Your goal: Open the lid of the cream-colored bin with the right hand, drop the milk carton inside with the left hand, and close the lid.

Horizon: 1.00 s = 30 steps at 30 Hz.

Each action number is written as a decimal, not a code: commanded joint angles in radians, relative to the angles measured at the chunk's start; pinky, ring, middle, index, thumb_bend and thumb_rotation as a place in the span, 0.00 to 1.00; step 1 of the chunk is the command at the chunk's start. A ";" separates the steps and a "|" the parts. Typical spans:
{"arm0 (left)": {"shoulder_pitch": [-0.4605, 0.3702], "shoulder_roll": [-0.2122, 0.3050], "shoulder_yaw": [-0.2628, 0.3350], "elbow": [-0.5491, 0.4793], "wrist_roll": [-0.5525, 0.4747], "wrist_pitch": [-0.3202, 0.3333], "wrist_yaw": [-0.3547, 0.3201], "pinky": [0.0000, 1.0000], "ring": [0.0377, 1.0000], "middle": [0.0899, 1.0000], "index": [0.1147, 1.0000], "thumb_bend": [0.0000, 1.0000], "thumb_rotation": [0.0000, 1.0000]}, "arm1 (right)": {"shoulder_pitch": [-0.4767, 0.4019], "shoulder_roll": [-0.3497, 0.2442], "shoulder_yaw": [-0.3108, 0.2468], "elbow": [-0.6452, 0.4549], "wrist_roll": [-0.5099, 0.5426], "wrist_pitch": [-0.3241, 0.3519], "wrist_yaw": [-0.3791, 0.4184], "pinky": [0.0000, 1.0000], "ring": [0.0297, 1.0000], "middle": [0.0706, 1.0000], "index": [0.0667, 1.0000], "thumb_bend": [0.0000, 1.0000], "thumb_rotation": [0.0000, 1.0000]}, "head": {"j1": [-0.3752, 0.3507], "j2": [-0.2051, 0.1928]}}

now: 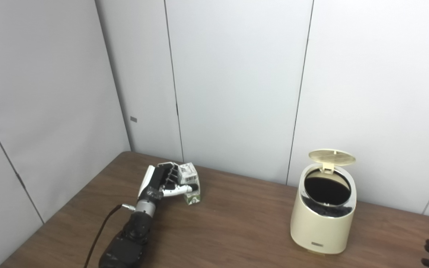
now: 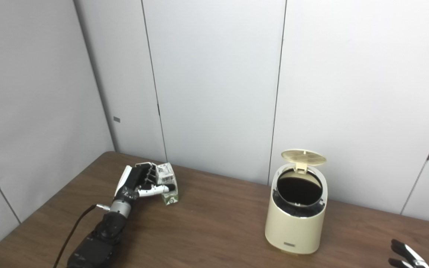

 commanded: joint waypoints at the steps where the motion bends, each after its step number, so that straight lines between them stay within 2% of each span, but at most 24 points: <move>1: -0.042 0.022 -0.001 -0.063 0.006 -0.028 0.018 0.45 0.51 0.47 0.40 0.52 0.00 | -0.020 -0.002 -0.009 -0.038 0.001 -0.002 -0.015 0.64 0.79 0.87 0.87 0.76 0.56 | -0.004 -0.002; 7: 0.009 -0.001 0.015 -0.254 0.005 0.060 0.026 0.43 0.48 0.43 0.44 0.52 0.00 | -0.031 0.010 -0.006 -0.028 0.000 -0.006 -0.018 0.64 0.79 0.87 0.87 0.76 0.54 | -0.009 -0.001; 15: 0.063 -0.021 0.017 -0.485 -0.006 0.160 -0.013 0.41 0.46 0.42 0.45 0.52 0.00 | -0.045 0.030 -0.004 -0.006 -0.005 -0.016 -0.029 0.64 0.79 0.86 0.87 0.76 0.53 | -0.012 0.000; 19: 0.079 -0.028 0.009 -0.609 0.021 0.209 -0.022 0.40 0.45 0.42 0.46 0.52 0.00 | -0.047 0.037 0.001 0.012 -0.004 -0.030 -0.034 0.66 0.79 0.87 0.87 0.76 0.53 | -0.014 -0.001; 24: 0.092 -0.044 0.006 -0.734 0.052 0.288 -0.028 0.41 0.46 0.43 0.44 0.52 0.00 | -0.045 0.046 0.005 0.007 -0.008 -0.017 -0.037 0.66 0.80 0.87 0.87 0.76 0.53 | -0.030 0.001; 30: 0.104 -0.065 0.000 -0.834 0.069 0.341 -0.043 0.43 0.47 0.43 0.44 0.52 0.00 | -0.046 0.056 0.007 0.001 -0.011 -0.010 -0.036 0.69 0.81 0.88 0.88 0.74 0.51 | -0.061 0.003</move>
